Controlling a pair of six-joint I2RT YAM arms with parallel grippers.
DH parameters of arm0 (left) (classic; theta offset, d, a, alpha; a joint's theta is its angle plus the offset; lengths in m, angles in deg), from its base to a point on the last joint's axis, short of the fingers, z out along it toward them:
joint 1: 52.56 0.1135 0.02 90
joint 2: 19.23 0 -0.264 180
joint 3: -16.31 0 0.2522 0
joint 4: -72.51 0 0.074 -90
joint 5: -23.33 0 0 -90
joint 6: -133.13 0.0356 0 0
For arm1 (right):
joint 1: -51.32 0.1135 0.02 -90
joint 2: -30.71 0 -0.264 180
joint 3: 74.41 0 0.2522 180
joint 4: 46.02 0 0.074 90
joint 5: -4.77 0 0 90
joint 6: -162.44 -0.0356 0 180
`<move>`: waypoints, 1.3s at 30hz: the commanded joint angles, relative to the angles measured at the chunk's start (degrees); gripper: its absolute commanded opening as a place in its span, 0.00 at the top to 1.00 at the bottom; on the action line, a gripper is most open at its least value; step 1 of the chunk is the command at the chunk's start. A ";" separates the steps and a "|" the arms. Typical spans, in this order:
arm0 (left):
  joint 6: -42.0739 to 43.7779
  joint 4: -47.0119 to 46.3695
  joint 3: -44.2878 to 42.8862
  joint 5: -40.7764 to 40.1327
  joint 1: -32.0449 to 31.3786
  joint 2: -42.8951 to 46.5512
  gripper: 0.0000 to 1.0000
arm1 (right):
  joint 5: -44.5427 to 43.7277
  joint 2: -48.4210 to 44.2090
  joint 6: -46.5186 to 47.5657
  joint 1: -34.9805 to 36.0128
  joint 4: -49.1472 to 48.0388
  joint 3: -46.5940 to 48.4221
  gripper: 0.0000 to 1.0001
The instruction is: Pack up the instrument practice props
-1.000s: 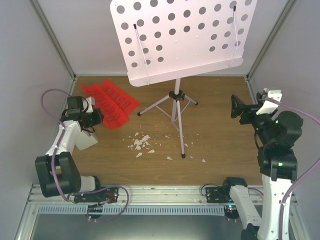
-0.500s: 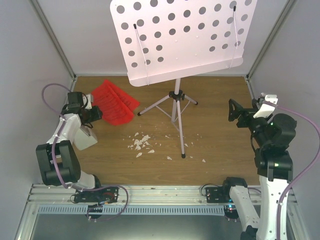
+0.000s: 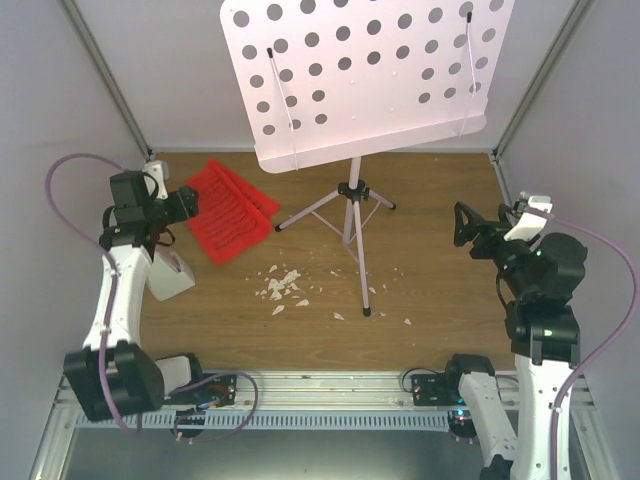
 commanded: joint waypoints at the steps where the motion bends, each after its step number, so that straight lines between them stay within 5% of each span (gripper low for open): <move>1: -1.39 -6.01 2.41 3.88 -4.85 9.98 0.26 | 4.13 -3.46 -0.18 -0.20 -4.83 -4.11 0.00; 12: -24.42 -23.07 26.03 -13.00 -38.71 37.55 0.31 | 9.03 -5.37 -12.22 -0.20 -13.79 -13.82 0.00; 21: -26.25 -35.12 23.40 -28.40 -67.42 17.95 0.31 | 13.25 -3.58 -11.70 -0.20 -13.89 -20.72 0.00; 30: -31.65 -54.01 20.00 -23.16 -71.37 -1.87 0.35 | 15.49 -3.88 -9.11 -0.20 -9.71 -23.02 0.00; 39: -35.85 -51.79 14.08 -25.26 -67.97 -11.83 0.32 | 16.76 -4.21 -9.94 -0.18 -11.15 -24.67 0.00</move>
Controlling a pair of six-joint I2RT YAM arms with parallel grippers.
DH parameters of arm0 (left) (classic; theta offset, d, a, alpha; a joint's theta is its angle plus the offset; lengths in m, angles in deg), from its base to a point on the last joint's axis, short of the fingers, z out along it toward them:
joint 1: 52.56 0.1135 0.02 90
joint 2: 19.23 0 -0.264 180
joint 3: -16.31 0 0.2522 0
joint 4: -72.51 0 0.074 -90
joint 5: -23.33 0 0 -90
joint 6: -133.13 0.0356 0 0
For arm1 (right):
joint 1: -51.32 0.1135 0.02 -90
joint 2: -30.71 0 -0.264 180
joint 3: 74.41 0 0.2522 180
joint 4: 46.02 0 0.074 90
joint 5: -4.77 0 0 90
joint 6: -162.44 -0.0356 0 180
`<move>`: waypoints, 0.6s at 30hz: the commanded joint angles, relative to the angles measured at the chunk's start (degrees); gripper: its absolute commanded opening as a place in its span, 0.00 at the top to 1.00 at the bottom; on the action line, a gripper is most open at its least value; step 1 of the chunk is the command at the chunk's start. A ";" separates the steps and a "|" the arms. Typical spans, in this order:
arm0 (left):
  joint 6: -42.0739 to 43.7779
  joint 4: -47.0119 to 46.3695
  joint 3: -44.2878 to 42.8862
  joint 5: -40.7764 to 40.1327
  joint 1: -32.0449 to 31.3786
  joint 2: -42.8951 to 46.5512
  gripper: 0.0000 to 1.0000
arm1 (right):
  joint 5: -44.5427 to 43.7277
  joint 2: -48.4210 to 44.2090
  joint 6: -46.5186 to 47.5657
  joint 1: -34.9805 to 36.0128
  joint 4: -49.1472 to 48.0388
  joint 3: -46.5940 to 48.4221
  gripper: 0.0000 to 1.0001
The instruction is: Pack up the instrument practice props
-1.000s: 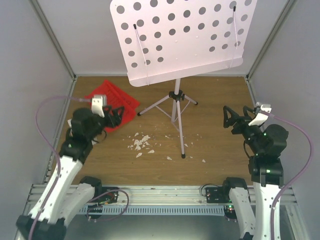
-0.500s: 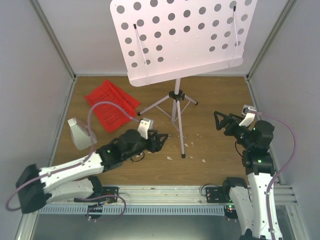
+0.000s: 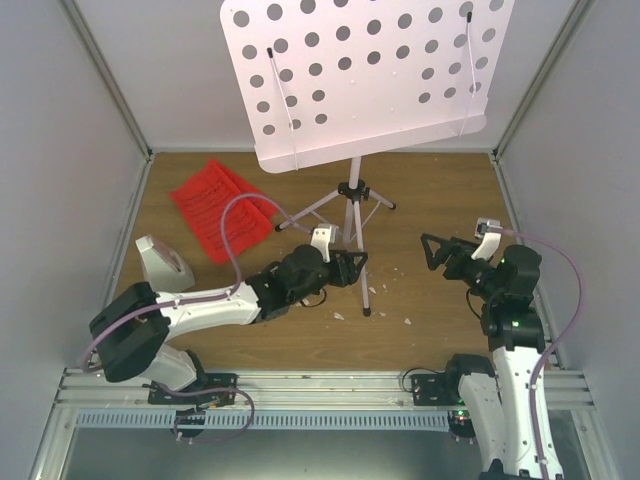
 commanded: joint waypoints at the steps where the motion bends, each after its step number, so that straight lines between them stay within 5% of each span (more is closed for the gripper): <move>1: -0.92 -3.46 -4.52 -2.13 1.70 -3.12 0.32 | 1.66 -0.69 -0.14 -0.20 -1.41 -1.12 0.00; 9: 1.51 1.20 -10.90 -4.13 3.15 -8.85 0.35 | 1.96 -1.07 -2.13 -0.20 -3.83 -3.21 0.00; 18: 2.53 1.05 -12.53 -2.66 3.25 -12.08 0.57 | 0.29 -2.01 -2.12 -0.20 -3.74 -3.00 0.00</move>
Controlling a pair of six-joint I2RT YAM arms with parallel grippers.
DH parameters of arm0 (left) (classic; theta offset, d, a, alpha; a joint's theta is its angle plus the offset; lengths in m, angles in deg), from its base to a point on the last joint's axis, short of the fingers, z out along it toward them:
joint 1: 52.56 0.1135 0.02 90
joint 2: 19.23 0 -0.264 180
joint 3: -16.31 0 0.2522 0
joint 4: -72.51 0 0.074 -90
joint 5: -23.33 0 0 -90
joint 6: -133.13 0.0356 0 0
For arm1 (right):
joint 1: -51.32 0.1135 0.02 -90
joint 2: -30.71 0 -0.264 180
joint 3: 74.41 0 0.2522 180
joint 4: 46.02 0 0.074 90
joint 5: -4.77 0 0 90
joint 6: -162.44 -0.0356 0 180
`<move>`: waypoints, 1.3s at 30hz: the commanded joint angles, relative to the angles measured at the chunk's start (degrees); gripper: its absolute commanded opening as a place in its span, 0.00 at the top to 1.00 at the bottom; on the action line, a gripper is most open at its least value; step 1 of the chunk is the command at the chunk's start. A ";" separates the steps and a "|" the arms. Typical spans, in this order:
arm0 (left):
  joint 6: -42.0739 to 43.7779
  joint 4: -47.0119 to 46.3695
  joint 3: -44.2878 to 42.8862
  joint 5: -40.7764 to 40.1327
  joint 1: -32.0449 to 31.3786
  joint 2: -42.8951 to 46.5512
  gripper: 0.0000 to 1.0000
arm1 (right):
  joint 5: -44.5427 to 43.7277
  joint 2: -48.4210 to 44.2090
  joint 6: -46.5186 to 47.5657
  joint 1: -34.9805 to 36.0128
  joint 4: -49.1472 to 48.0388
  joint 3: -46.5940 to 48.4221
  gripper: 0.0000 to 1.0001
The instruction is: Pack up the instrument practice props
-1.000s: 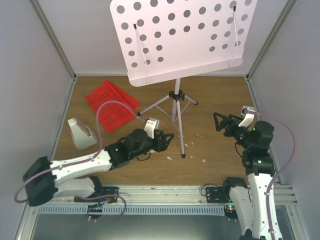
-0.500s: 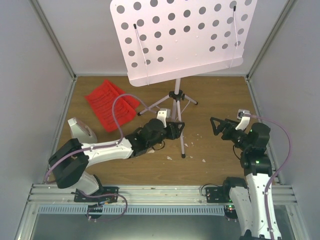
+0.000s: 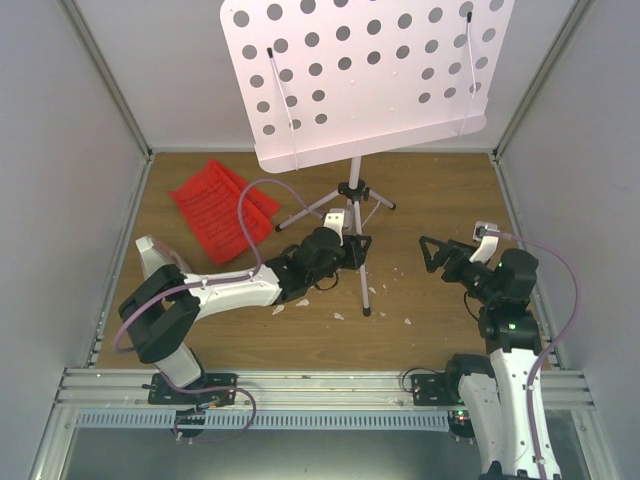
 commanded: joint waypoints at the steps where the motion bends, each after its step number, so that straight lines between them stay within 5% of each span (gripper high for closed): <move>1: 0.84 -2.05 -1.06 -0.71 0.32 -1.26 0.59 | -0.94 -1.16 -0.54 -0.20 -1.05 -0.24 0.01; 17: 2.84 0.41 -1.09 3.87 0.36 -0.56 0.99 | -1.32 -2.34 -0.87 -0.20 -1.02 -0.75 0.00; 25: 10.40 3.26 1.84 15.03 1.91 6.85 1.00 | -1.05 -2.68 -1.41 -0.14 -1.59 -2.15 0.00; 39: 35.76 15.76 7.41 39.17 7.70 17.47 1.00 | 0.86 -2.09 -2.23 -0.19 -2.92 -3.84 0.01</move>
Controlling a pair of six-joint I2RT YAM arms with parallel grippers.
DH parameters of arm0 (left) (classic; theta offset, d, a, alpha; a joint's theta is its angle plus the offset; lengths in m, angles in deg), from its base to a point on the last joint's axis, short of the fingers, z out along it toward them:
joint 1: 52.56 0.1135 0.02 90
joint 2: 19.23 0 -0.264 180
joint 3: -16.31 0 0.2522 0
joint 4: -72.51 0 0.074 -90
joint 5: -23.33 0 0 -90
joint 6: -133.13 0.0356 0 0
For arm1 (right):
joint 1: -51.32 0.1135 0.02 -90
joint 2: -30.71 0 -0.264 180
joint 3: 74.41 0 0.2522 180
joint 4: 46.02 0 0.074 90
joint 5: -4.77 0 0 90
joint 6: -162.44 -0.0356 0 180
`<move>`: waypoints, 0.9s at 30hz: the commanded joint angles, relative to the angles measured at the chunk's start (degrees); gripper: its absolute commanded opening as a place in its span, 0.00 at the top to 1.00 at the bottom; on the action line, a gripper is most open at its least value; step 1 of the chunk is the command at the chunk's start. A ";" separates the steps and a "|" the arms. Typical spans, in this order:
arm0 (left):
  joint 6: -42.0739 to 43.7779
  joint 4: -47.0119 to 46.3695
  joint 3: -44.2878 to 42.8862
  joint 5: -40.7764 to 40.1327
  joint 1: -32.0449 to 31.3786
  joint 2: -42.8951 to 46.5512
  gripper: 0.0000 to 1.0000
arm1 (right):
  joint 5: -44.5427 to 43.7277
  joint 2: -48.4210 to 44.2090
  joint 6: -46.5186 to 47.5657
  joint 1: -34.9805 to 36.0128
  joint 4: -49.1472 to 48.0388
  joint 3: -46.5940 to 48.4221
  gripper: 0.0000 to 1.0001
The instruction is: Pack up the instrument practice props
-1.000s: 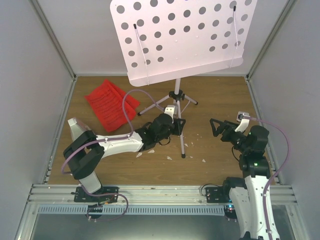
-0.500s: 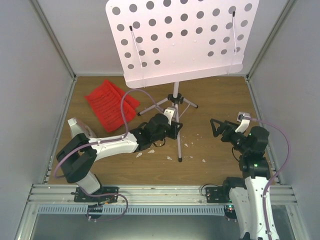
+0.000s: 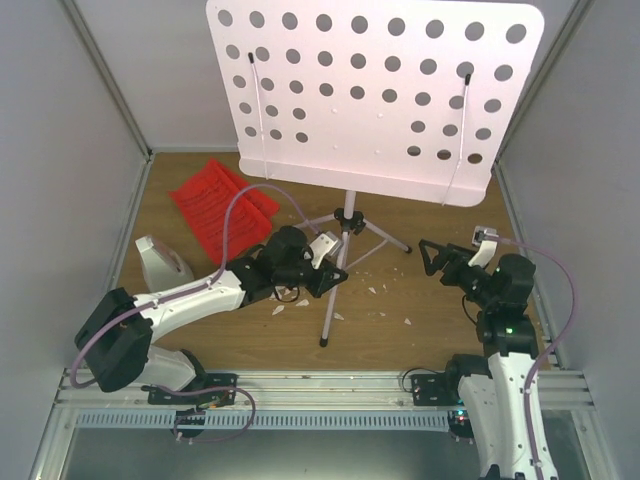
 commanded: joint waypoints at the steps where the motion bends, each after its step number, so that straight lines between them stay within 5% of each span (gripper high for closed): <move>1: 12.40 -1.23 0.05 10.15 1.35 4.27 1.00 | 2.14 0.14 -1.76 -0.20 -2.19 -1.78 0.00; 7: 12.60 1.54 -1.58 7.67 1.56 3.25 1.00 | 7.59 1.03 -4.97 -0.20 -5.57 -4.17 0.01; 11: 11.63 5.44 -3.51 1.68 1.56 3.18 0.79 | 12.39 2.51 -7.17 -0.02 -9.13 -5.80 0.05; 17: 10.55 8.69 -4.80 -2.94 1.56 6.76 0.31 | 15.49 2.77 -10.95 1.41 -14.36 -7.33 0.07; 22: 10.43 8.69 -5.65 -2.73 1.56 13.03 0.17 | 14.65 4.50 -17.71 5.86 -23.61 -9.06 0.08; 27: 8.82 4.78 -3.35 -2.31 1.71 14.94 0.15 | 9.80 7.96 -19.10 15.49 -25.71 -5.37 0.10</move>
